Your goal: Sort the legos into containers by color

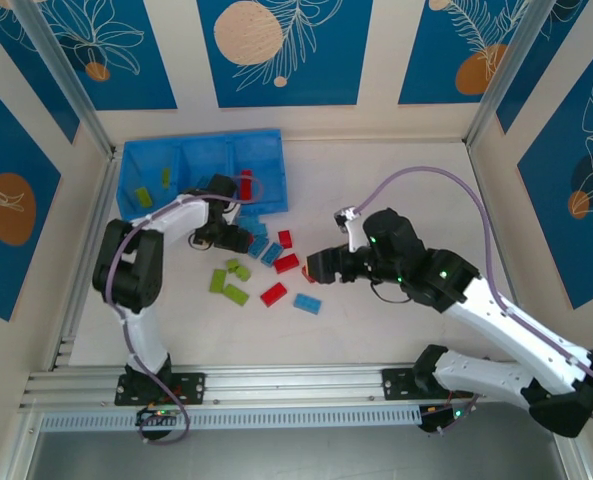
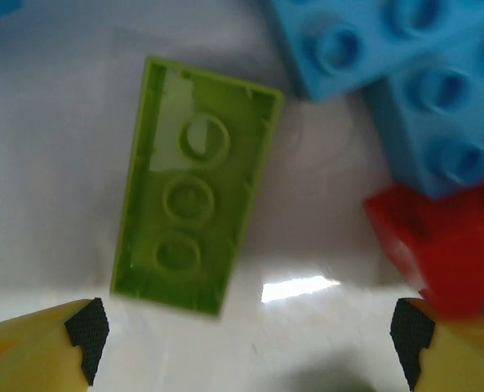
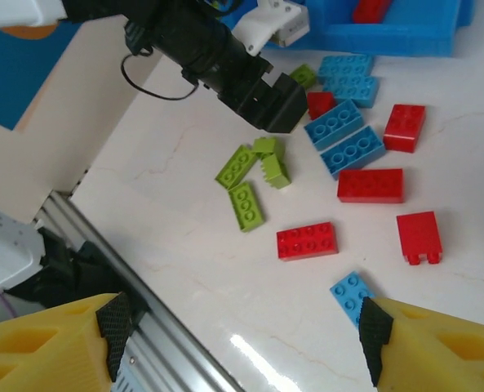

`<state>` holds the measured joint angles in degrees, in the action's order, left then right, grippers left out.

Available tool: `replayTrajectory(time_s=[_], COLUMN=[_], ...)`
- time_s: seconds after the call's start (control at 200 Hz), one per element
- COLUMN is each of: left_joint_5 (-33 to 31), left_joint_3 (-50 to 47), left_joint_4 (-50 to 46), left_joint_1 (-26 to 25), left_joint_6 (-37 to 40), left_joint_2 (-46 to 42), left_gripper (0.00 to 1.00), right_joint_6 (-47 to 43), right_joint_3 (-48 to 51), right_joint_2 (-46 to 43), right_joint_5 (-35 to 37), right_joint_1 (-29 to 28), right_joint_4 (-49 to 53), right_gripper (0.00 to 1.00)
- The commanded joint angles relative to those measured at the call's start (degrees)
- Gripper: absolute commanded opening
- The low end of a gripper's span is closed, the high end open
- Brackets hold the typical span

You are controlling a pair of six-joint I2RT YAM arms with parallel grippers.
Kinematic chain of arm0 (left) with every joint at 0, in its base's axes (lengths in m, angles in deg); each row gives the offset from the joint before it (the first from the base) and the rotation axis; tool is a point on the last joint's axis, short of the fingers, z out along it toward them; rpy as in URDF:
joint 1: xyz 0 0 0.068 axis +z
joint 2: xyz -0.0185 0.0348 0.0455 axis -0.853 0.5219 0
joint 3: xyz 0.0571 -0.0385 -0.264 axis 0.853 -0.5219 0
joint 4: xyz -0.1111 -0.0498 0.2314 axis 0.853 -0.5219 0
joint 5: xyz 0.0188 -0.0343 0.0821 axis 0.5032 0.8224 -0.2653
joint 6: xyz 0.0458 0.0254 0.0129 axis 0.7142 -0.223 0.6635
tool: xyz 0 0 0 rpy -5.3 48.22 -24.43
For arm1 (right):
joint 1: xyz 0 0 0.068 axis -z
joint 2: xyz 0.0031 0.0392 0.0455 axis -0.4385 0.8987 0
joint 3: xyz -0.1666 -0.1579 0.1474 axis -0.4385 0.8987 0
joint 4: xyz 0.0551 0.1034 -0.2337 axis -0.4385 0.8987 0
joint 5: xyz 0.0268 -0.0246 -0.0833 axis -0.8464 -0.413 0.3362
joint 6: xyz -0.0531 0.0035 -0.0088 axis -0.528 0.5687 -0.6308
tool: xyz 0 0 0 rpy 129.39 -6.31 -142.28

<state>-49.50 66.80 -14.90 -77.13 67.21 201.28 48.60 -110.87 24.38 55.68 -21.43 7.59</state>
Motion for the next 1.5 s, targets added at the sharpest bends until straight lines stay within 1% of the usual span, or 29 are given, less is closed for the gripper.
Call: replayTrajectory(time_s=[0.0,0.05,0.165,0.25,0.305,0.375,0.445,0.555,0.625,0.68,0.75,0.8,0.85,0.925,1.015,1.125,1.205,1.31,1.415,1.495], left_joint_5=[-2.81,-4.23,-4.27,-4.16,-3.12,-1.12,1.91,3.07,2.71,0.77,0.17,3.35,7.26,10.30,10.67,11.42,10.22,8.49,2.25,-1.44], left_joint_3=[4.90,7.16,9.56,9.41,9.62,9.52,8.12,4.84,3.67,3.60,5.24,7.25,7.50,6.53,4.38,1.61,0.04,-1.05,-0.17,2.71], left_joint_4=[0.67,-0.95,-2.83,-3.31,-4.13,-4.30,-3.03,-0.31,1.03,1.70,1.08,-0.60,-0.32,0.75,1.38,2.71,3.37,3.77,3.69,2.92], left_joint_1=[1.43,1.39,1.40,1.45,1.49,1.53,1.31,0.76,0.44,0.64,1.56,2.54,3.05,3.03,2.63,0.51,-1.05,-1.36,-0.97,1.71], left_joint_6=[2.01,2.65,3.93,4.37,4.54,3.54,1.83,0.05,0.60,1.10,1.90,1.83,1.47,0.90,0.69,-0.33,-1.14,-2.90,-3.61,-3.71], left_joint_2=[3.41,5.33,7.23,6.97,6.80,6.80,6.04,4.50,3.79,3.15,3.36,3.71,2.98,1.44,-1.21,-7.11,-12.12,-18.29,-22.53,-22.70], left_gripper=[0.88,0.86,0.79,0.71,0.66,0.55,0.48,0.44,0.39,0.36,0.35,0.35,0.35,0.35,0.34,0.34,0.34,0.34,0.35,0.34], right_joint_6=[-0.27,-0.12,0.45,1.62,2.50,3.83,4.53,4.59,6.80,9.58,12.63,15.25,17.06,18.48,20.41,22.49,22.94,22.31,21.04,19.53], right_joint_3=[-4.99,-6.62,-9.58,-12.75,-15.56,-19.88,-22.89,-20.87,-16.11,-11.95,-7.55,-5.23,-3.94,-4.06,-5.08,-5.12,-5.01,-4.66,-3.79,-3.30], right_joint_2=[3.26,5.28,9.99,14.12,16.29,18.77,19.89,17.55,14.57,12.22,9.31,7.82,6.87,6.76,7.46,8.31,8.74,8.85,8.66,8.65], right_joint_5=[2.23,1.93,-0.04,-2.87,-4.75,-6.98,-8.70,-8.41,-7.82,-6.56,-3.72,-1.58,-0.25,1.76,5.30,8.57,9.39,9.50,8.28,6.35], right_joint_1=[1.21,2.00,4.40,6.86,8.42,10.36,11.67,11.33,10.67,9.55,6.53,4.38,2.49,0.32,-1.72,-2.92,-2.92,-2.62,-1.64,-0.44], right_joint_4=[-1.60,-2.13,-4.28,-4.91,-3.80,-0.60,2.30,2.42,1.72,0.58,-1.08,-1.79,-2.06,-0.73,1.46,1.47,0.63,-0.71,-1.93,-2.66], right_gripper=[0.77,0.77,0.77,0.77,0.77,0.77,0.77,0.77,0.77,0.77,0.77,0.77,0.77,0.77,0.78,0.80,0.80,0.81,0.82,0.81])
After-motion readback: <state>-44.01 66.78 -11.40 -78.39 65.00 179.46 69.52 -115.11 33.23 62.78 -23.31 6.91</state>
